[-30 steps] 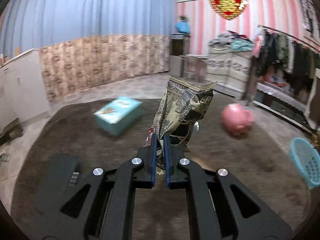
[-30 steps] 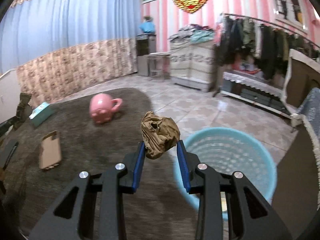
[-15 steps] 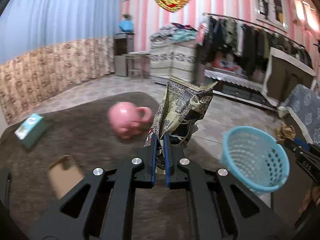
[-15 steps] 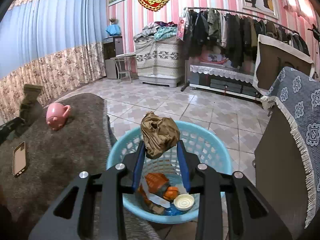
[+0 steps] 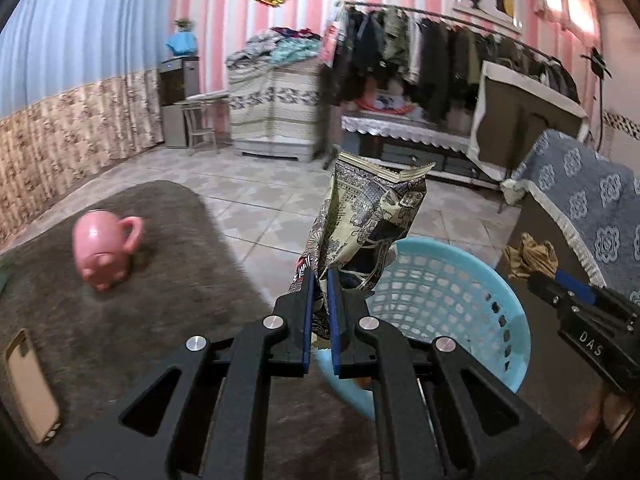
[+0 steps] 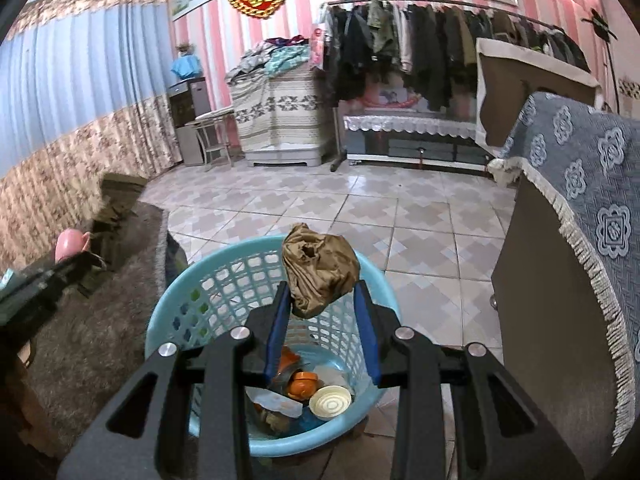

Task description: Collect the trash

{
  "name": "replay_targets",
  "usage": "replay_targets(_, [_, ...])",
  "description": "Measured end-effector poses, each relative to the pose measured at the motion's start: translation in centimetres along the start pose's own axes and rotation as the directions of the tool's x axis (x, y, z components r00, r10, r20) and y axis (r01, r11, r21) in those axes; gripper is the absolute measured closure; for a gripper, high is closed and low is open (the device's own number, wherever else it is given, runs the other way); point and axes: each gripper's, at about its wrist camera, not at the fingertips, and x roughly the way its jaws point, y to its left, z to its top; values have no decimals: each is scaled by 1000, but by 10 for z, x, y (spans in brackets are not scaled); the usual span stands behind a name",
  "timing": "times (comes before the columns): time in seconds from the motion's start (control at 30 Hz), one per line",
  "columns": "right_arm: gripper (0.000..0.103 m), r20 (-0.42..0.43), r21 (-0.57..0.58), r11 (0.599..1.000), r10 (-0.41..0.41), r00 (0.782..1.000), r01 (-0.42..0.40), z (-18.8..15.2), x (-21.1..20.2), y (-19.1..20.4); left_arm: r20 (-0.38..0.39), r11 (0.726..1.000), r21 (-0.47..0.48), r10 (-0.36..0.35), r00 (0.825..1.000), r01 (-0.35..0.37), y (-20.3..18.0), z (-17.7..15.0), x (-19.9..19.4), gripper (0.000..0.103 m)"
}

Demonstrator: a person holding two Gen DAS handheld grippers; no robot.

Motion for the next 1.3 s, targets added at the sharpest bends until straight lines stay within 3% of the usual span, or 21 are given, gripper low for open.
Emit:
replay_targets(0.13, [70,-8,16,1000,-10,1000,10,0,4,-10,-15,999,22,-25,1000,26,-16,3,18,97])
replay_targets(0.23, [70,-9,35,999,-11,1000,12,-2,2,-16,-10,997,47,-55,998,55,-24,4,22,87])
replay_targets(0.3, [70,-11,47,999,-9,1000,10,-2,3,-17,7,996,72,-50,999,50,-29,3,20,67])
replay_targets(0.37, [70,-14,44,999,-7,1000,8,-2,4,-16,25,995,91,-40,999,38,-33,2,16,55])
replay_targets(0.53, [70,-22,28,1000,-2,1000,2,-3,6,-12,45,998,62,-22,999,19,-19,7,8,39])
replay_targets(0.6, [70,-22,25,1000,2,1000,-2,-4,6,-10,66,999,36,15,998,-17,-6,10,1,18])
replay_targets(0.7, [70,-26,16,1000,6,1000,-5,-5,7,-8,101,997,7,77,992,-78,13,14,-9,9])
replay_targets(0.9, [70,-42,-27,999,22,999,-23,-8,14,11,111,989,-59,141,984,-135,50,17,-23,6])
replay_targets(1.13, [67,-50,-57,998,35,998,-38,-12,21,34,104,980,-61,193,976,-188,68,17,-26,5])
replay_targets(1.17, [64,-47,-61,997,39,998,-41,-12,20,35,105,980,-62,196,975,-190,71,19,-28,5])
replay_targets(1.27, [35,-23,-81,996,34,999,-35,-11,15,42,112,977,-64,210,971,-204,74,18,-33,5])
replay_targets(1.3, [33,-17,-85,996,35,999,-36,-11,13,43,111,975,-61,220,969,-214,76,16,-36,5])
